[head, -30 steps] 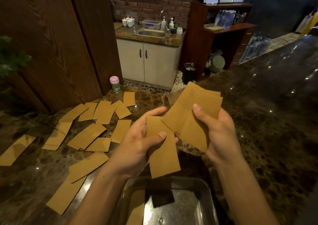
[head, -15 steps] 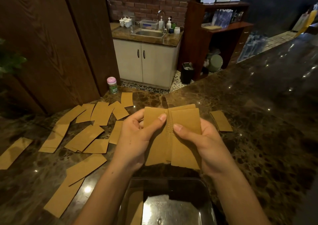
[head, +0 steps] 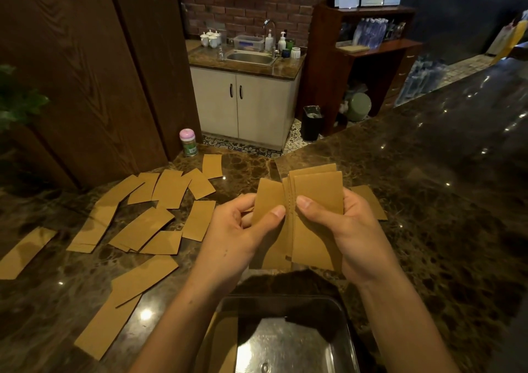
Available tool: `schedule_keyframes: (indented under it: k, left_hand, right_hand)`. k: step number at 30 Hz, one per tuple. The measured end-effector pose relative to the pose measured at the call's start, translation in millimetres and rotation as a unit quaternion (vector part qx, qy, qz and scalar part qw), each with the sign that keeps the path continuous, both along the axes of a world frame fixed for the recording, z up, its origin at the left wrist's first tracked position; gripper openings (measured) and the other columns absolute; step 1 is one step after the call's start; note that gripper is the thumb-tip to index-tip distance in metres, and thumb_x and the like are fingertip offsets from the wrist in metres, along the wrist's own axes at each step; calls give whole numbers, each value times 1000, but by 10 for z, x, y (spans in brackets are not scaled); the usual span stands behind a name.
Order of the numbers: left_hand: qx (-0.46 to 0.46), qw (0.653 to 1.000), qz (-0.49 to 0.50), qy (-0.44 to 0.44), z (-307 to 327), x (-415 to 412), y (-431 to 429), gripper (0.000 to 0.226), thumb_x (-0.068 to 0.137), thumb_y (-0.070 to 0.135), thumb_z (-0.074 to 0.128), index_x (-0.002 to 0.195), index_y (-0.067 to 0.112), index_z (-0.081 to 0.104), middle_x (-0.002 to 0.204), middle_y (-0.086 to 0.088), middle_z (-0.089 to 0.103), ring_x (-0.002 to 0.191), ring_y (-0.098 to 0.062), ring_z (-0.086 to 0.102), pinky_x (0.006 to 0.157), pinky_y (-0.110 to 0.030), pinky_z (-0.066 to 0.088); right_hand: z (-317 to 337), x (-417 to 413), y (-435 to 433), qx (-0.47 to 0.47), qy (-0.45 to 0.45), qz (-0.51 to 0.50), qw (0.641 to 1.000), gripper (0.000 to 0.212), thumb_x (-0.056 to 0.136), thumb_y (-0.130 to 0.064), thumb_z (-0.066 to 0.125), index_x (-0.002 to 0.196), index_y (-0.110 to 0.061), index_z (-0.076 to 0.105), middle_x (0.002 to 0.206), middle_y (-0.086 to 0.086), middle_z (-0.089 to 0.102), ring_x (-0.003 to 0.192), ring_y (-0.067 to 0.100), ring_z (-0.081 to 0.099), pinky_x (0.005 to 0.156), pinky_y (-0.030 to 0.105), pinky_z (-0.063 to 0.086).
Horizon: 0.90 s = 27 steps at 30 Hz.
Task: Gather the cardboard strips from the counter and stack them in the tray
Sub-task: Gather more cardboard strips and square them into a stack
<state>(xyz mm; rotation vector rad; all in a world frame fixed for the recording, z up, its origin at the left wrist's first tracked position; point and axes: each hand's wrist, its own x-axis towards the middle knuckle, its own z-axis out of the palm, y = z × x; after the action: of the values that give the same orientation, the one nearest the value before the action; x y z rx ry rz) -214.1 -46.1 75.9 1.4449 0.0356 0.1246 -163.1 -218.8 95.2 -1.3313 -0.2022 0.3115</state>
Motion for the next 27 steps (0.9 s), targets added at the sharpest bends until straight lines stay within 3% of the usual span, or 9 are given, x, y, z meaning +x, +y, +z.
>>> schedule_keyframes:
  k: [3,7,12,15,18,20,22,25,27]
  left_hand:
    - [10,1000,15,16,-12,-27,3,22,96,15,64,116,9,71,101,-10,80,93,-26,77,77,-42,64]
    - [-2,999,38,14,22,-54,6,21,95,17,66,114,12,72,96,-9,81,88,-26,78,71,-43,65]
    - [-25,996,87,-12,37,-20,-8,25,91,17,69,115,10,72,100,-10,80,94,-27,77,82,-47,63]
    - [64,990,123,-41,3,17,-2,36,91,24,71,127,23,65,109,0,78,98,-16,76,82,-43,63]
    - [155,980,111,-50,-45,83,4,51,97,45,60,145,38,46,133,15,63,121,-3,62,98,-38,56]
    - [123,991,47,-21,-34,93,-60,48,94,60,54,140,45,49,131,17,63,122,-1,59,100,-34,54]
    - [51,999,-2,20,-1,65,-140,38,90,65,49,122,48,60,119,14,70,114,-2,65,89,-27,56]
    - [-67,996,-21,60,11,42,-145,39,94,53,47,121,31,65,114,4,76,108,-12,71,83,-31,59]
    - [-95,994,-3,58,19,46,-97,35,102,39,47,124,19,66,114,-6,76,107,-21,72,82,-35,60]
  right_hand:
    - [20,34,-18,-3,-4,-14,1000,24,90,-11,71,113,-17,72,102,3,82,90,17,79,71,27,63]
    - [35,78,-48,3,11,-21,1000,39,84,-20,73,122,-15,70,106,5,81,92,18,79,69,26,62]
    - [-18,50,-44,0,18,-10,1000,39,83,-23,74,121,-17,70,108,5,81,97,23,79,72,30,63]
    - [-31,0,-5,-2,-8,-18,1000,41,84,-23,74,124,-15,69,111,7,80,101,25,78,80,36,64]
    - [-39,-35,54,4,-28,-14,1000,43,83,-24,74,125,-15,68,114,8,79,104,27,77,88,43,63]
    - [-58,-52,99,4,-23,9,1000,43,84,-24,73,126,-14,68,115,10,78,106,28,76,89,44,63]
    - [-89,-67,143,-2,-18,32,999,40,87,-20,71,125,-10,69,114,13,78,106,27,75,89,40,62]
    - [-100,-70,162,-19,-16,27,999,34,93,-14,69,126,-9,68,115,13,78,107,29,75,89,42,63]
    - [-84,-38,125,-18,-18,13,1000,32,93,-13,69,125,-10,68,114,12,78,104,27,76,85,38,64]
